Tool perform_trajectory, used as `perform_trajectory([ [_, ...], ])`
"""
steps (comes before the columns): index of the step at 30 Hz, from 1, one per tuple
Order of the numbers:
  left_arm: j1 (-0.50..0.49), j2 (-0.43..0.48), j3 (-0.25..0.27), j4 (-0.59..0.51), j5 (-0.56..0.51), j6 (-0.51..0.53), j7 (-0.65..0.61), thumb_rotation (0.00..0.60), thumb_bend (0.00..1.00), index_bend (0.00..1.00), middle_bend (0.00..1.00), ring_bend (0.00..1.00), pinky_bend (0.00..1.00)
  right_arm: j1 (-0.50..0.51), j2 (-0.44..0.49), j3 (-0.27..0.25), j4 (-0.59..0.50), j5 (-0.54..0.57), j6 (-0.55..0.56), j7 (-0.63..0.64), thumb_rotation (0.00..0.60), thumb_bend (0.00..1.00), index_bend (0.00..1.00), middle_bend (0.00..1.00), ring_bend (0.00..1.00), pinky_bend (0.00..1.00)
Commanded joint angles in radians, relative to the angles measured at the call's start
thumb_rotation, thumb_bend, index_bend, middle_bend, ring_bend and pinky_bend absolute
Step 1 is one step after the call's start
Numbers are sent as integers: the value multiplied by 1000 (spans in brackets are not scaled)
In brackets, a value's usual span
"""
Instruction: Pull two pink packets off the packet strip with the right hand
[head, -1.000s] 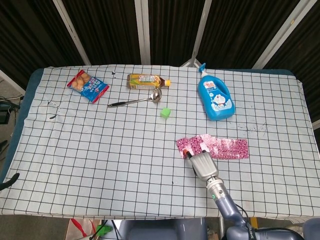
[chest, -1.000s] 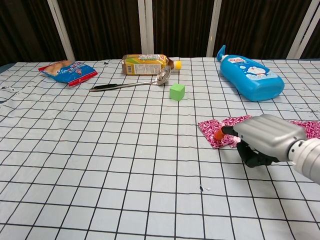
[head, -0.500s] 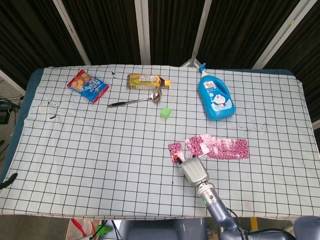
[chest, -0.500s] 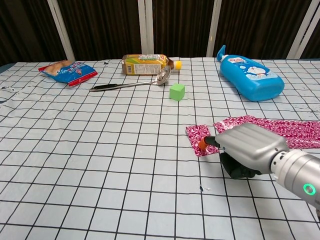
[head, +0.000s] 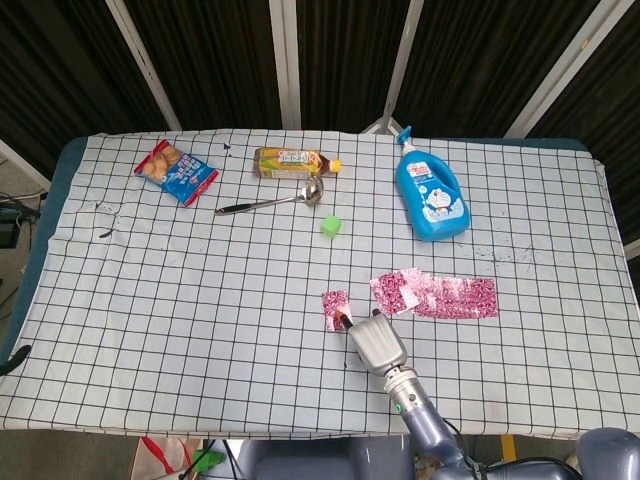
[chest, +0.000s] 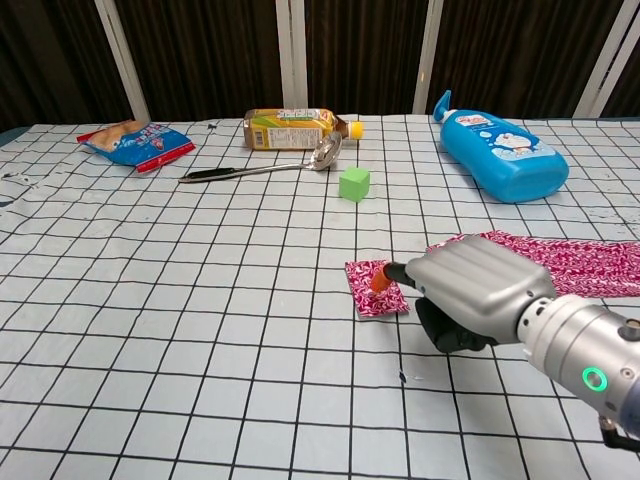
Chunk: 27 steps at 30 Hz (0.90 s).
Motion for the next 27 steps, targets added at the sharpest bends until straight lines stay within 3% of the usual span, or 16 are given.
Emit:
perform_trajectory([
  [1,0,-1,0,0,1,1,2,600,275,130,0,0,103,-3,21,16,-15,-1,19,15,600,835,236,844,822,433],
  [11,1,-9,1,-8,2,6,31,600,275,130,0,0,103,-15,95,19,2,48,12,64,600,835,236,844,824,433],
  [27,0,-19,-1,-17,-9,3,72,600,275,130,0,0,103,-10,103,10,81,72,-15,132,600,835,236,844,823,433],
])
